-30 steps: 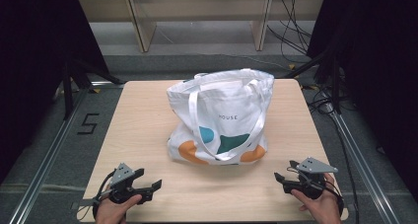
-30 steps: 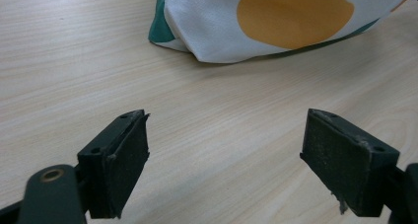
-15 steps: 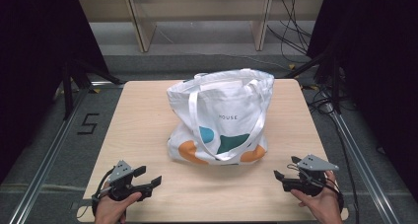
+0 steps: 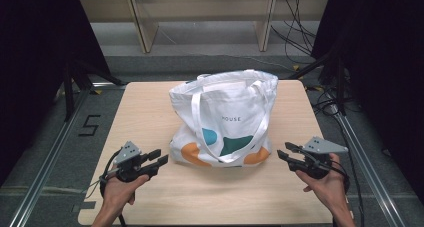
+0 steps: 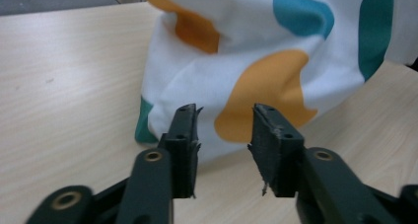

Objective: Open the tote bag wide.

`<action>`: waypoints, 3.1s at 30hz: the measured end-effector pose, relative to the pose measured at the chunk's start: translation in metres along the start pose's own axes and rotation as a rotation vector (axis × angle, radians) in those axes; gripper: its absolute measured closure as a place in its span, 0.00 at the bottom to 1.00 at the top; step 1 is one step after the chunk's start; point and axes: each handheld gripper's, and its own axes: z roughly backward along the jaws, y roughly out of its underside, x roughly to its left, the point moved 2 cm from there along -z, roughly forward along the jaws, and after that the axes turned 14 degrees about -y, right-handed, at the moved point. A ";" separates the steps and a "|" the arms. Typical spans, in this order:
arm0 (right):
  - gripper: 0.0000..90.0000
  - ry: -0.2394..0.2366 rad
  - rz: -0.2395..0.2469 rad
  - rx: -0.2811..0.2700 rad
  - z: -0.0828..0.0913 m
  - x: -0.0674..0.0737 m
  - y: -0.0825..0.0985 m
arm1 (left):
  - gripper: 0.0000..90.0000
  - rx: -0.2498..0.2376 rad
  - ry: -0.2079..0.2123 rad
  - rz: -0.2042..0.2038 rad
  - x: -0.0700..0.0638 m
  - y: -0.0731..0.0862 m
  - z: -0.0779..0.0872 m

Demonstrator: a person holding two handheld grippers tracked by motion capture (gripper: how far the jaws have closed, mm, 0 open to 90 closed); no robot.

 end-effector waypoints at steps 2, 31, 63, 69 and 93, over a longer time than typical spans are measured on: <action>0.75 -0.004 0.009 -0.008 -0.001 -0.001 -0.012 | 0.79 -0.007 0.015 -0.015 -0.001 -0.009 -0.003; 1.00 0.000 0.157 -0.059 -0.013 -0.041 -0.178 | 0.99 -0.081 -0.010 -0.015 0.014 -0.159 -0.042; 1.00 -0.130 0.181 0.261 -0.072 -0.025 -0.093 | 0.99 0.108 0.232 -0.110 -0.043 -0.068 -0.094; 1.00 -0.130 0.161 0.264 -0.071 -0.025 -0.050 | 0.99 0.156 0.177 -0.078 -0.018 -0.048 -0.102; 1.00 -0.264 0.311 0.322 -0.104 0.054 -0.042 | 0.99 0.261 -0.007 -0.097 -0.006 -0.117 -0.178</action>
